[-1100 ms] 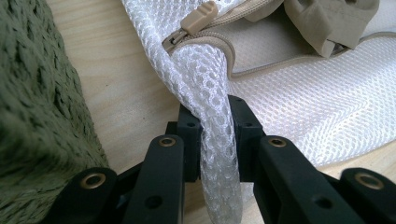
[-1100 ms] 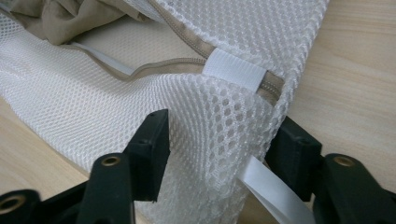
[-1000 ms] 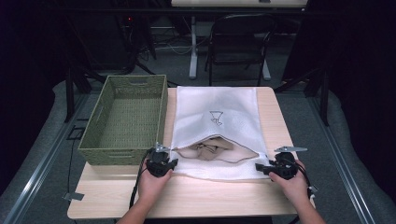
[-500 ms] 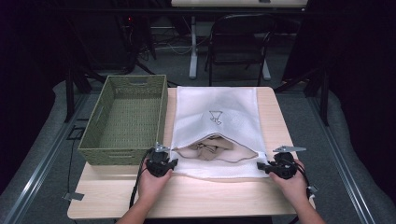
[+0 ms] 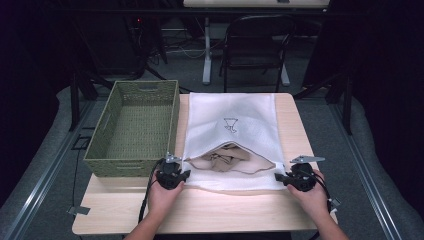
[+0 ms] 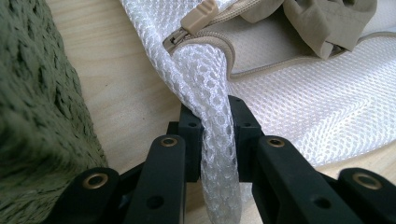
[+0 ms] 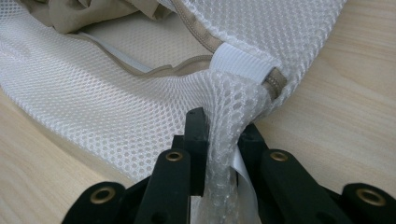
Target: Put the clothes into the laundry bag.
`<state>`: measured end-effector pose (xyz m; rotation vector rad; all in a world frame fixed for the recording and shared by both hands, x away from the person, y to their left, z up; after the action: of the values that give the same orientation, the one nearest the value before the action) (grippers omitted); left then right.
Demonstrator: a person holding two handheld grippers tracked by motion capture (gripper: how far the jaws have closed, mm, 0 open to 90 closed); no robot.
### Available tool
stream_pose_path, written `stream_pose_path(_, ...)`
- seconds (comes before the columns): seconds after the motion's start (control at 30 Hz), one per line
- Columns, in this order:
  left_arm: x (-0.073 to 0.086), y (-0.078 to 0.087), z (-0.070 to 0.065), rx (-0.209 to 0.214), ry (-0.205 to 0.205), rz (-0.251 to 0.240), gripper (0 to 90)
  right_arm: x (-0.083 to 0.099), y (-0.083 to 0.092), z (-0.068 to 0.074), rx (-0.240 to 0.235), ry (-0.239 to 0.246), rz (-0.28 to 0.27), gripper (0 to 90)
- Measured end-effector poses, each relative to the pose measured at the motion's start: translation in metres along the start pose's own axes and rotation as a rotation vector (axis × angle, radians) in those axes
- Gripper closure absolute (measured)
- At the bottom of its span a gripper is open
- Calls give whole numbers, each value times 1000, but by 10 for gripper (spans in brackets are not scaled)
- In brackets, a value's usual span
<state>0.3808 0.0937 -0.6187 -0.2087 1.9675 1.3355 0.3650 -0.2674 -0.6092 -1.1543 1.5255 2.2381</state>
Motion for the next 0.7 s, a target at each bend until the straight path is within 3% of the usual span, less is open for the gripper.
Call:
stream_pose_path(0.53, -4, 4, -5, 15, 8, 7, 837, -4, 3, 1, 13, 23, 19, 801)
stream_pose_path(0.7, -6, 6, -7, 16, -7, 20, 837, -10, 5, 4, 27, 71, 55, 811)
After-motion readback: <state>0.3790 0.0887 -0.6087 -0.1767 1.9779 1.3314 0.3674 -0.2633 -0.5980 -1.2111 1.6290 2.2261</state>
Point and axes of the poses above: each handheld gripper's, and its own axes: y roughly backward along the jaws, x roughly out of its underside, z roughly to its left, the point moved 7 cm from there along -y, roughly forward along the jaws, and after that the axes turned 1 degree about y, right-handed, at the moved point
